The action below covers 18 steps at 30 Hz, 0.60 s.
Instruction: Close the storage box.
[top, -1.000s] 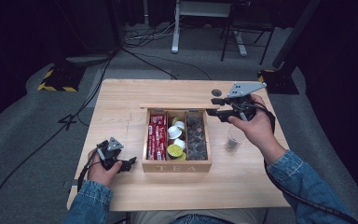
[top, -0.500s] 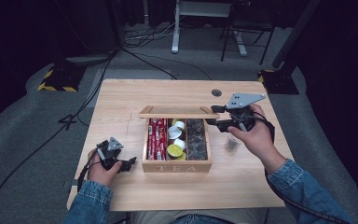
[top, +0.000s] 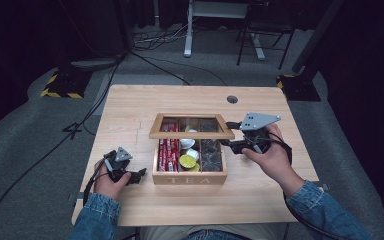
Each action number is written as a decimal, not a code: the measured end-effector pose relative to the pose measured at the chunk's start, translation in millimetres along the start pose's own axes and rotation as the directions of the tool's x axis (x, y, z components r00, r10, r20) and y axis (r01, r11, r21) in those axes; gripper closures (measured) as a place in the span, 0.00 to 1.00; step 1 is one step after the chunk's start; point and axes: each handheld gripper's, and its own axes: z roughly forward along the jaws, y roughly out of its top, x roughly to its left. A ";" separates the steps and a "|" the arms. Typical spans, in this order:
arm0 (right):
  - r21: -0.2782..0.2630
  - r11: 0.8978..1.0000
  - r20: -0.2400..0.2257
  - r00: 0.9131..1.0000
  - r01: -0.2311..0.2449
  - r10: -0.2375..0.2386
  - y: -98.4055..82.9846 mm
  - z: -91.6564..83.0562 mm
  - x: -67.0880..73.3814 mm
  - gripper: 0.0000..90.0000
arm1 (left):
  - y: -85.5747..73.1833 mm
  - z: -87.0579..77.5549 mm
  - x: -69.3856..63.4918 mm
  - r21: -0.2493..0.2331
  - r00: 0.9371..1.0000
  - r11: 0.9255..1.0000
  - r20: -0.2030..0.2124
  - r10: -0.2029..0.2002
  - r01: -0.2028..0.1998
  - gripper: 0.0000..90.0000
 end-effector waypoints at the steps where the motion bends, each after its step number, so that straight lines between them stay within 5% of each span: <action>1: -0.004 1.000 0.003 1.000 -0.001 0.001 -1.3 0.4 1.5 0.44 | 0.1 -0.1 0.1 0.001 1.000 1.000 0.001 0.001 -0.001 0.15; 16: 0.022 0.996 0.049 0.995 0.081 -0.082 -22.8 6.0 23.1 0.38 | -0.1 0.1 0.0 -0.001 1.000 1.000 0.000 0.000 0.000 0.15; 18: 0.014 0.998 0.035 0.998 0.059 -0.059 -26.0 7.0 24.5 0.34 | -0.1 0.1 0.0 -0.001 1.000 1.000 0.000 0.000 0.000 0.15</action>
